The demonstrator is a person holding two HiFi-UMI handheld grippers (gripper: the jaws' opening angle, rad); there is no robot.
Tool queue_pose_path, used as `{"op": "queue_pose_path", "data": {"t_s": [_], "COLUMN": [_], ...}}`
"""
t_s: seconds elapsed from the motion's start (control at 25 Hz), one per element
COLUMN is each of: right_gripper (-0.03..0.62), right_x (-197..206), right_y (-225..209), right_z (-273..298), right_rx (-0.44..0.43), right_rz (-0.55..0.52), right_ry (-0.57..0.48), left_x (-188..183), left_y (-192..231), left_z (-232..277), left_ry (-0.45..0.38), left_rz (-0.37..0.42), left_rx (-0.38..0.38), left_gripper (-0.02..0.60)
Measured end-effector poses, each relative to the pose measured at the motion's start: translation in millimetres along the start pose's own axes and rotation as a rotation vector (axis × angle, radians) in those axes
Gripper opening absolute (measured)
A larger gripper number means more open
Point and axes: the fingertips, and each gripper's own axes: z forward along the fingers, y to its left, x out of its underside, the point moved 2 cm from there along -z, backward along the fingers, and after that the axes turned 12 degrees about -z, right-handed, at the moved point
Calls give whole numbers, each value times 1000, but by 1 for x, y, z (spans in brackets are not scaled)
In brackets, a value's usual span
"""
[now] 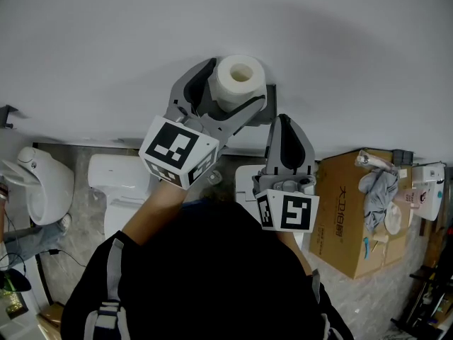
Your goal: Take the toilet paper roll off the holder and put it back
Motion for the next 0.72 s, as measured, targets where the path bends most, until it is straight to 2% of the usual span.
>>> {"op": "queue_pose_path", "data": {"t_s": [0.28, 0.32, 0.4, 0.44, 0.72], "right_gripper": [23, 23, 25, 23, 23], "right_x": [-7, -8, -11, -13, -21], "right_y": [17, 21, 28, 31, 49], "right_z": [1, 1, 1, 1, 2], "right_rx": [-32, -40, -55, -61, -94], "right_rz": [-4, -4, -3, -3, -12], "right_ry": [-16, -19, -25, -29, -46], "left_x": [-9, -8, -9, -10, -2], "left_y": [9, 11, 14, 15, 16], "left_z": [-39, -45, -58, -64, -88], "left_ry": [-65, -73, -91, -97, -86], "left_rz": [-80, -87, -92, -89, -45], "left_rx": [-20, -26, -47, -56, -95], "left_gripper": [426, 401, 262, 218, 23]}}
